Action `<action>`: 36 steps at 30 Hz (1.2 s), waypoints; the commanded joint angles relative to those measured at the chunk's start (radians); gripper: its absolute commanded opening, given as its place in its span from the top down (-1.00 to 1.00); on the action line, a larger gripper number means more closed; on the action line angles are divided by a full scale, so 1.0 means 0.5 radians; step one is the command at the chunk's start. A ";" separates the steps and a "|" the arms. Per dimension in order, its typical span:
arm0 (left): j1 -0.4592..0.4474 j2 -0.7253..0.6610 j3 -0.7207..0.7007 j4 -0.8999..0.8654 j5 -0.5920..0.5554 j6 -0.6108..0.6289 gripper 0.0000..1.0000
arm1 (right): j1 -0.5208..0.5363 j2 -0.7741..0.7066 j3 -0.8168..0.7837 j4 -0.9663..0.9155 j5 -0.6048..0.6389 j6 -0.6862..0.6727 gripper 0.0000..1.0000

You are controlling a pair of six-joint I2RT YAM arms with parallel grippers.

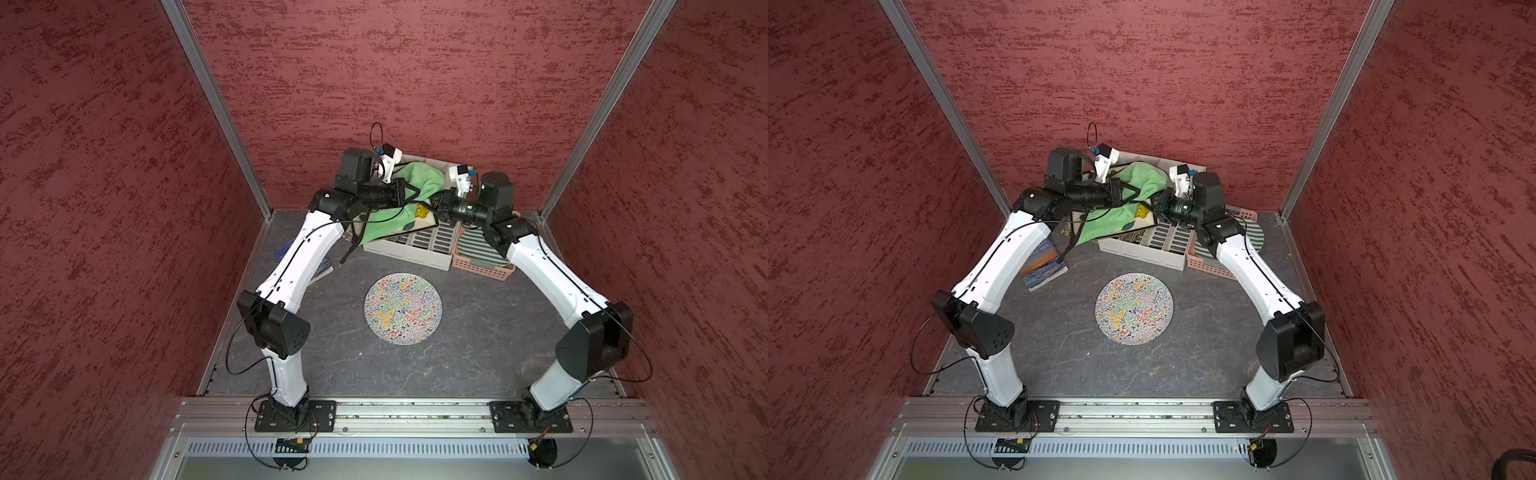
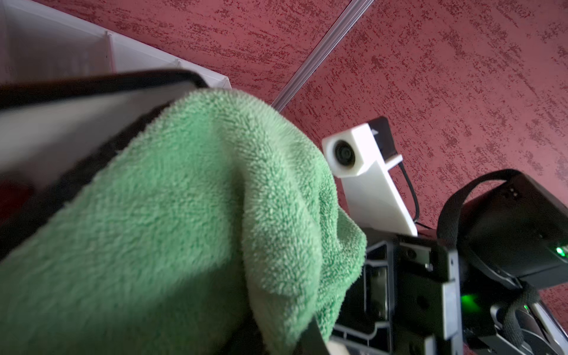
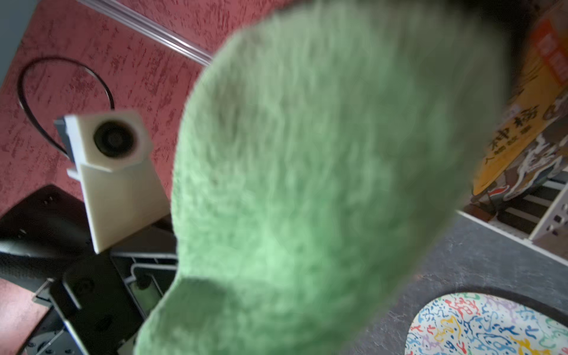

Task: Wipe the wet plate dry
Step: Wipe the plate with towel.

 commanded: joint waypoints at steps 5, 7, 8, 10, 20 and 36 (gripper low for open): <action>0.341 -0.208 -0.271 -0.449 -0.509 -0.174 1.00 | -0.051 -0.189 0.225 0.738 -0.133 0.085 1.00; 0.418 -0.243 -0.243 -0.422 -0.512 -0.165 1.00 | 0.060 -0.194 0.166 0.702 -0.209 0.036 1.00; 0.443 -0.245 -0.221 -0.377 -0.456 -0.146 1.00 | 0.122 -0.193 0.145 0.650 -0.241 -0.009 1.00; 0.454 -0.213 -0.160 -0.253 -0.217 -0.105 1.00 | 0.240 -0.194 0.099 0.603 -0.261 -0.080 1.00; 0.155 0.082 0.150 -0.267 0.177 -0.038 1.00 | 0.102 -0.015 0.521 0.575 -0.022 -0.093 1.00; 0.713 -0.522 -0.791 2.500 0.370 -2.044 1.00 | -0.417 0.177 0.482 1.722 0.201 1.135 1.00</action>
